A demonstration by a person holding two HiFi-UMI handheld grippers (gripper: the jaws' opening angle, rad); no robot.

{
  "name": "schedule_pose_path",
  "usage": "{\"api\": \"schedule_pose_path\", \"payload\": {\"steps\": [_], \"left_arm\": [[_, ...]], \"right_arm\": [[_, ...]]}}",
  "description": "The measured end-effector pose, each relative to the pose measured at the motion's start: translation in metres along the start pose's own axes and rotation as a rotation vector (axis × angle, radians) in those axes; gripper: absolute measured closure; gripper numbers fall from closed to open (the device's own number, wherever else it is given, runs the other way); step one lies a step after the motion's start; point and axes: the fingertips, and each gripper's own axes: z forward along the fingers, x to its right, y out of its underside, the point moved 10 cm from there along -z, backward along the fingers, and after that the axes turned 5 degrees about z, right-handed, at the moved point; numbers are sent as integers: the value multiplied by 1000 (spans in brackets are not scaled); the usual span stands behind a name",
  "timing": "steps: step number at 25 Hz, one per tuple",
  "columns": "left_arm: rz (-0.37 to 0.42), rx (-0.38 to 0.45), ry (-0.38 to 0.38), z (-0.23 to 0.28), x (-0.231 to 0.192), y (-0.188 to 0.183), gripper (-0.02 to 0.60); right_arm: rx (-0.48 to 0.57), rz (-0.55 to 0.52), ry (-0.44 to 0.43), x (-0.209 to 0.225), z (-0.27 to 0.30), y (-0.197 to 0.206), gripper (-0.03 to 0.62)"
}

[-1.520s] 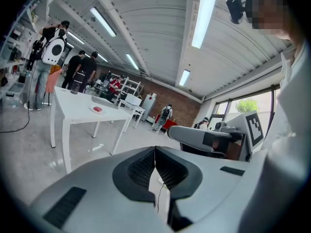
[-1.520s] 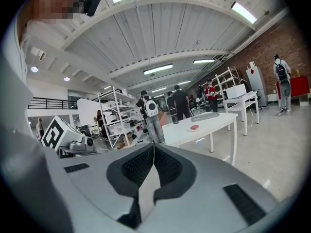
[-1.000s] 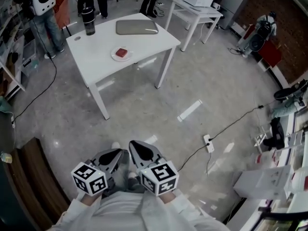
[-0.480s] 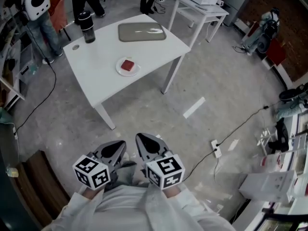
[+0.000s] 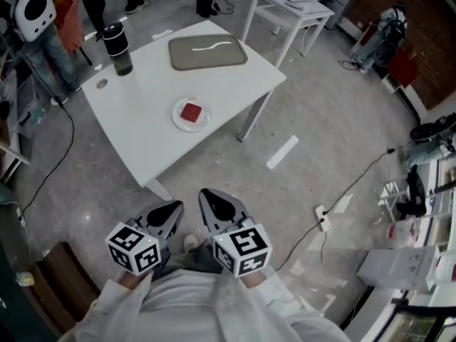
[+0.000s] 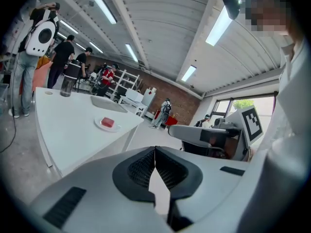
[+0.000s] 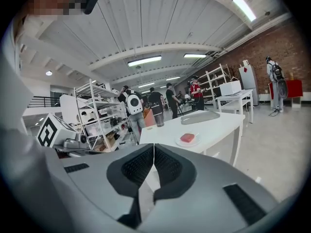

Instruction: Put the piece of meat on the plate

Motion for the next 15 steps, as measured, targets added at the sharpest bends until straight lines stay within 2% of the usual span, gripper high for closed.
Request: {"api": "schedule_pose_path", "payload": {"steps": [10,15], "left_arm": [[-62,-38,36,24,-41,-8,571],[-57,-41,24,45,-57,-18,571]], "right_arm": [[-35,29,45,21,32,-4,579],[-47,20,59,44,55,-16,579]]}}
